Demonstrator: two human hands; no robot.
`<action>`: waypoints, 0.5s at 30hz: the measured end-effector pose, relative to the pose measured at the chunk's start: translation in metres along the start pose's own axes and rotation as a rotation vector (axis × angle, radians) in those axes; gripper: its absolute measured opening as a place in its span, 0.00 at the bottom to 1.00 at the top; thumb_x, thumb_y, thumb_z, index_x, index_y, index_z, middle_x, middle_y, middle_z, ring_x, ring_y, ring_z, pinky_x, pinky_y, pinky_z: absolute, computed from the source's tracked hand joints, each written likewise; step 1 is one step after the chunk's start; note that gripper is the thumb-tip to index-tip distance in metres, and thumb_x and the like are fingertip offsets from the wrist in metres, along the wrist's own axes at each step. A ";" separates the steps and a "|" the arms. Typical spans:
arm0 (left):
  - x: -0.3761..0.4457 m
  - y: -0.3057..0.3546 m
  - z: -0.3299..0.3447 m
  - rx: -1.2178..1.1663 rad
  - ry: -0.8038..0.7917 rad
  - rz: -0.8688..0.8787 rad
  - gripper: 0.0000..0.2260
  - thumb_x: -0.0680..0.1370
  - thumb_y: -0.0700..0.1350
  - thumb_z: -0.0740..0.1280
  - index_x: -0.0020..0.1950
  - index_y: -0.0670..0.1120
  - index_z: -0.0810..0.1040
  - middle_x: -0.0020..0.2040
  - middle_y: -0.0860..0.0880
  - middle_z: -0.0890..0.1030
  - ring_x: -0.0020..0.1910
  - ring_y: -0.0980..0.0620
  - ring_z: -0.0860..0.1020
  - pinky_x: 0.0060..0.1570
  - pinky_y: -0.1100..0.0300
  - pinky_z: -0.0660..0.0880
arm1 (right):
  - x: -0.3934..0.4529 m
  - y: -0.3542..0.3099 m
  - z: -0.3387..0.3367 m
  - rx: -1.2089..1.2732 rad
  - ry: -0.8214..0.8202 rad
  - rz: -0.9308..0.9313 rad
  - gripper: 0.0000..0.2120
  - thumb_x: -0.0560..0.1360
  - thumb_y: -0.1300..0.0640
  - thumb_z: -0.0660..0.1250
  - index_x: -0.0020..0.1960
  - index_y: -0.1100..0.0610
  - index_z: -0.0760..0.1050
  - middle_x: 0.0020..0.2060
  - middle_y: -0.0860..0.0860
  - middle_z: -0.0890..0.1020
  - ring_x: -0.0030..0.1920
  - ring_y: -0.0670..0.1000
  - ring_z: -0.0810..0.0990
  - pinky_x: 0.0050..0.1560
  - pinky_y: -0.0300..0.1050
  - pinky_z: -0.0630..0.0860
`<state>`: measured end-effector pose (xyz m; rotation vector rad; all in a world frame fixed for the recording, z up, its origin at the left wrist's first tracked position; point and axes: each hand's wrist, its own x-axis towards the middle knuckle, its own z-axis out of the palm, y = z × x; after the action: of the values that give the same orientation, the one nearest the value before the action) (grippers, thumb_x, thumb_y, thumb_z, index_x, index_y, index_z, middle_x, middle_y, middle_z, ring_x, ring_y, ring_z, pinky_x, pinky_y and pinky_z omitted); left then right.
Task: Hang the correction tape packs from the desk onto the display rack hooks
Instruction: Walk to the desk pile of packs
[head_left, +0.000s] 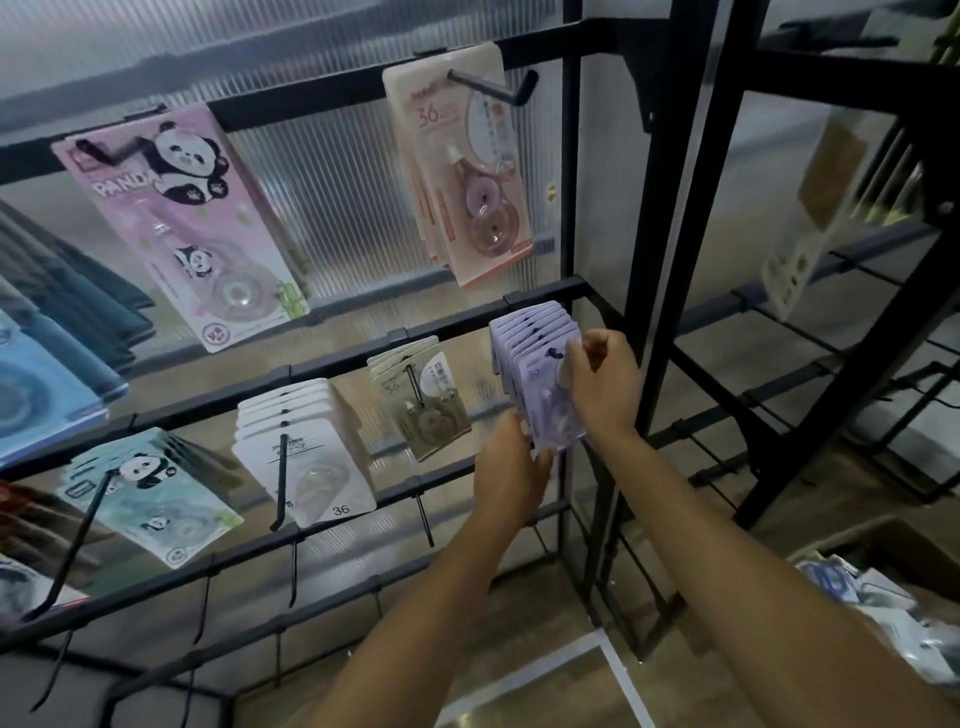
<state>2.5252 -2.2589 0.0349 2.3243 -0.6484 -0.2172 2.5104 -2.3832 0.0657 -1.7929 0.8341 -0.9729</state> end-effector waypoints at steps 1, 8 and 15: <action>-0.001 -0.002 0.000 0.029 -0.007 -0.015 0.19 0.76 0.49 0.69 0.64 0.46 0.70 0.54 0.46 0.80 0.52 0.48 0.79 0.43 0.60 0.72 | -0.004 0.000 0.001 0.012 0.031 0.000 0.04 0.77 0.54 0.65 0.50 0.52 0.71 0.46 0.47 0.73 0.40 0.35 0.71 0.39 0.19 0.66; -0.027 -0.031 -0.010 0.114 -0.004 -0.043 0.19 0.78 0.52 0.66 0.66 0.46 0.70 0.57 0.48 0.78 0.56 0.50 0.77 0.49 0.59 0.70 | -0.071 0.003 0.008 0.070 0.015 -0.006 0.10 0.78 0.56 0.65 0.45 0.42 0.67 0.41 0.41 0.72 0.44 0.39 0.75 0.43 0.33 0.71; -0.102 -0.101 -0.074 0.156 0.104 -0.021 0.18 0.80 0.49 0.63 0.69 0.47 0.71 0.63 0.48 0.76 0.61 0.51 0.74 0.59 0.58 0.70 | -0.185 -0.023 0.052 -0.102 -0.315 -0.130 0.05 0.77 0.61 0.64 0.51 0.59 0.77 0.44 0.51 0.78 0.48 0.52 0.76 0.47 0.41 0.67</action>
<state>2.5009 -2.0997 0.0185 2.4738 -0.6081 -0.0563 2.4738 -2.1976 0.0233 -2.0424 0.5837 -0.7117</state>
